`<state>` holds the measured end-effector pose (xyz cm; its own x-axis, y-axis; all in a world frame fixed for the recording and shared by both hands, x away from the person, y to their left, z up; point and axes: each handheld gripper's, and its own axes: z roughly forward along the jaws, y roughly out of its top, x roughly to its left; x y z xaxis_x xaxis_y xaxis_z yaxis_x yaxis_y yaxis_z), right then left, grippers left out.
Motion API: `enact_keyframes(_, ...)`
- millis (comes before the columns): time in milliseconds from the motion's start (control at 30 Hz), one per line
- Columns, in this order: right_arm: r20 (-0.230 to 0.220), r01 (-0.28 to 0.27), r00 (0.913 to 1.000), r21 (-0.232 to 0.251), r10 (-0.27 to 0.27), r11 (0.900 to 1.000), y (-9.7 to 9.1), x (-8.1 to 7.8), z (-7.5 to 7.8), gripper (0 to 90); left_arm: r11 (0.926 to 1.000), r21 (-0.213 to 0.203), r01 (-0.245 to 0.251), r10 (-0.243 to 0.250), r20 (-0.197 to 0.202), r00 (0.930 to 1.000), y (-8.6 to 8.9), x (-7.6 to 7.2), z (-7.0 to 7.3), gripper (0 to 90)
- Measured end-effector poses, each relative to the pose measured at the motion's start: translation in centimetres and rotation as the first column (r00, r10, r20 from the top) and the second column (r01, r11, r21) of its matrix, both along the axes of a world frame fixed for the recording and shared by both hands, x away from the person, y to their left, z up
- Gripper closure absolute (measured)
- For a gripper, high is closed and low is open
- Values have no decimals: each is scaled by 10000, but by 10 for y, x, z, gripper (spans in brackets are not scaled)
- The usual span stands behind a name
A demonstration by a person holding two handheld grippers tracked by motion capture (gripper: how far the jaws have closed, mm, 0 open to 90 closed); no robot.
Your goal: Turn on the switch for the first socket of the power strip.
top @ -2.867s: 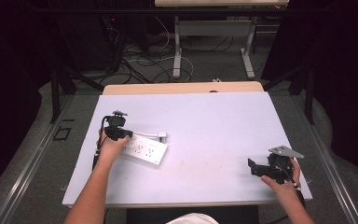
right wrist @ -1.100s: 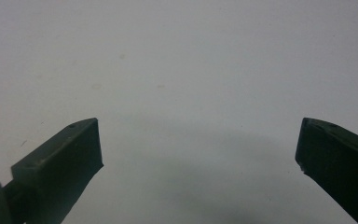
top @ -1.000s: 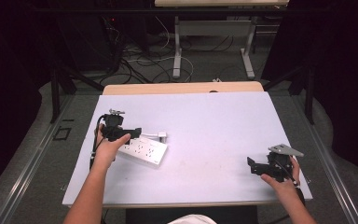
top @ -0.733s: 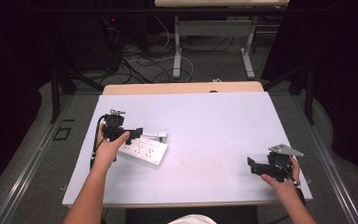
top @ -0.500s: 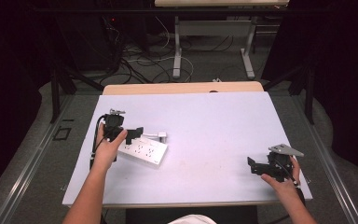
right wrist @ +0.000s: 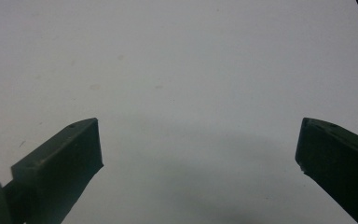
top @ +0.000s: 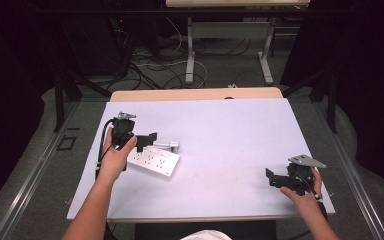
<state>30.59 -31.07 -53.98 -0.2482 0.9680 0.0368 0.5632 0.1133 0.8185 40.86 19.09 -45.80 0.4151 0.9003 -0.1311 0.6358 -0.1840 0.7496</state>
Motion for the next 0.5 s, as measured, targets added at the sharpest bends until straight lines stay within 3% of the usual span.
enact_keyframes(233, 19, 4, 10000, -49, -4, 10000, 0, 0, 0, 0, 9996, 27, 294, -295, 277, 9992, 2, -14, 13, 1)
enact_keyframes(500, -20, 118, 9999, 9, -118, 9999, 0, 0, -1, 0, 9995, -240, 196, -184, 493, 9986, 14, -34, 20, 2)
